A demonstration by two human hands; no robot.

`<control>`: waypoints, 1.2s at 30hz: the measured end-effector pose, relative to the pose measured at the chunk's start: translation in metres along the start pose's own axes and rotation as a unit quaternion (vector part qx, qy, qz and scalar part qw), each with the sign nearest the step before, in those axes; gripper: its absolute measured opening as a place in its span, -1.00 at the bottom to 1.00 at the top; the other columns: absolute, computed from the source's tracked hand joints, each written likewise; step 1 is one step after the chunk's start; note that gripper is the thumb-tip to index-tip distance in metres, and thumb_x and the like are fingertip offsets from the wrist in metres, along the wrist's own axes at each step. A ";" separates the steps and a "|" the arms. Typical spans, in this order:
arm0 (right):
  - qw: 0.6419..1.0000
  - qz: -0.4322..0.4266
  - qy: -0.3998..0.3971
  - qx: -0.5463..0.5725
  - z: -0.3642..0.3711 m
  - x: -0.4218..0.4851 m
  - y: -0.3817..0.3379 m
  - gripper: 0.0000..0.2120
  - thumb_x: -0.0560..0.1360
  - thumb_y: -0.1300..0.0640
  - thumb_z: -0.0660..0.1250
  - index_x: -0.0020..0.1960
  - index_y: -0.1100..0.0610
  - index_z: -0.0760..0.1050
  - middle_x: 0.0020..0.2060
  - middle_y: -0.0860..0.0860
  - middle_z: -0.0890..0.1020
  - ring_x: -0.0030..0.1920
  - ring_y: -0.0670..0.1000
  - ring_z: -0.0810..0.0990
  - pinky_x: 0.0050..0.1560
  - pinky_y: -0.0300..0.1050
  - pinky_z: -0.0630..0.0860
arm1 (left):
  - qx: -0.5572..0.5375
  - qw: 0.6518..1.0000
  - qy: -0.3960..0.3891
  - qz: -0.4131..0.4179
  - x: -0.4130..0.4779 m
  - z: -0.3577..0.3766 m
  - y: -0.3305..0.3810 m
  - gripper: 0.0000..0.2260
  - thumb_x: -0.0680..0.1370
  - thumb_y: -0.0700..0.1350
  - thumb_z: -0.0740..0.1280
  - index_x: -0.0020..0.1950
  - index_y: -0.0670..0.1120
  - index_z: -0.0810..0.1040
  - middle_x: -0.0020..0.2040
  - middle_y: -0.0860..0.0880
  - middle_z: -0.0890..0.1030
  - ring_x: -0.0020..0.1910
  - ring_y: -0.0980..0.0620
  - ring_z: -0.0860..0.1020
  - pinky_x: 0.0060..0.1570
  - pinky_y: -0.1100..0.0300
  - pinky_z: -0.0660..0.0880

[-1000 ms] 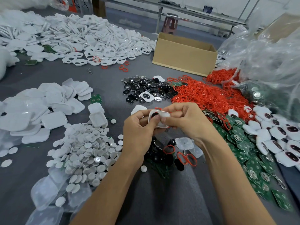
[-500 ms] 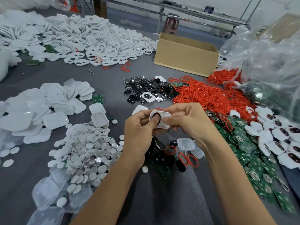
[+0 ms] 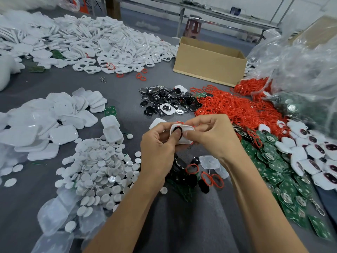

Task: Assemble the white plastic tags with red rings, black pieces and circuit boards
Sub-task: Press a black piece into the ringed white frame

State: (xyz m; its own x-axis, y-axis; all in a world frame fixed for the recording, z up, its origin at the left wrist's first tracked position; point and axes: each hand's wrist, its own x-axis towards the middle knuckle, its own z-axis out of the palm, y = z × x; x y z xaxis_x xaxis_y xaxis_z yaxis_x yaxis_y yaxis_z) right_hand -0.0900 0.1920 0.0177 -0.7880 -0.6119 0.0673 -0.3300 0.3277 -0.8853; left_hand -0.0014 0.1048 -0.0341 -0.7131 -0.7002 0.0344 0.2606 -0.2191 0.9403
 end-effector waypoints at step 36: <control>0.976 0.083 -0.114 0.167 -0.004 0.005 0.007 -0.83 0.43 0.42 0.39 -0.02 0.24 0.57 -0.33 0.08 0.65 -0.39 -0.04 0.52 -0.36 -0.30 0.47 | 0.005 1.000 0.020 -0.002 0.004 0.000 -0.004 -0.85 0.59 -0.27 0.32 -0.08 -0.09 0.65 -0.20 -0.09 0.72 -0.21 -0.10 0.71 -0.22 0.15 0.64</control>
State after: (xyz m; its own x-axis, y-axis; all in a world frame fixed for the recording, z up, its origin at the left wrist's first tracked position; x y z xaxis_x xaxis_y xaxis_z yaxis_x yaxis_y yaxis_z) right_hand -0.0989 0.1942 0.0137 -0.6682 -0.7265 -0.1604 0.0102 0.2065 -0.9784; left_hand -0.0054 0.1025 -0.0376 -0.6869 -0.7266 0.0178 0.2521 -0.2152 0.9435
